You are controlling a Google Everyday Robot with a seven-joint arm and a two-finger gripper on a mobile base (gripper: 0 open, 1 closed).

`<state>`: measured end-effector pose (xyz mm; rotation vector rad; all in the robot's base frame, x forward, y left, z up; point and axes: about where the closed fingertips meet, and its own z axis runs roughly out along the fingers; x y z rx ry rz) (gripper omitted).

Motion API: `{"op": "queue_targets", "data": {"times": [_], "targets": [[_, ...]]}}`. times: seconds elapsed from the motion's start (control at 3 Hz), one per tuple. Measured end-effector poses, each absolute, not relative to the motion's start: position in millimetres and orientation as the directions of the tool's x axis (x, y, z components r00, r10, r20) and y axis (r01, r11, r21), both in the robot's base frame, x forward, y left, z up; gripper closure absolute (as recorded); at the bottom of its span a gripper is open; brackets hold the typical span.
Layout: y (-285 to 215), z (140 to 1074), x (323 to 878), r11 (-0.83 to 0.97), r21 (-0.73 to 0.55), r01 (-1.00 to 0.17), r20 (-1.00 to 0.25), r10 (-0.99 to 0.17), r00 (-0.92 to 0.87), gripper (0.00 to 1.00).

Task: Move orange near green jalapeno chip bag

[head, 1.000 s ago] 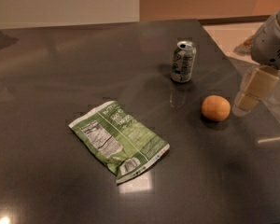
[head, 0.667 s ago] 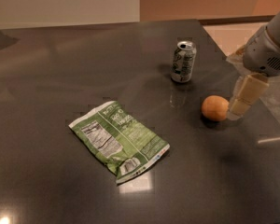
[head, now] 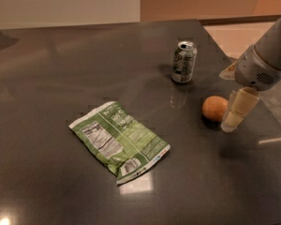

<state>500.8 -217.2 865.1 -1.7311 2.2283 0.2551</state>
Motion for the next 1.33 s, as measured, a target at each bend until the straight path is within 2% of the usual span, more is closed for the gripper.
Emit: {"op": "queue_targets", "data": {"times": [0.33,0.67,1.33], "targets": [[-215.4,854.8,498.4,0.246,-0.023,-0.969,-0.348,-0.911,-0.223,0.0],[-211.2,847.9,494.4,0.227,-0.003,-0.974,-0.344,-0.915,-0.212,0.17],[-208.2,847.3,492.0,0.218,0.003,-0.976,-0.344,-0.916,-0.205,0.63]]}}
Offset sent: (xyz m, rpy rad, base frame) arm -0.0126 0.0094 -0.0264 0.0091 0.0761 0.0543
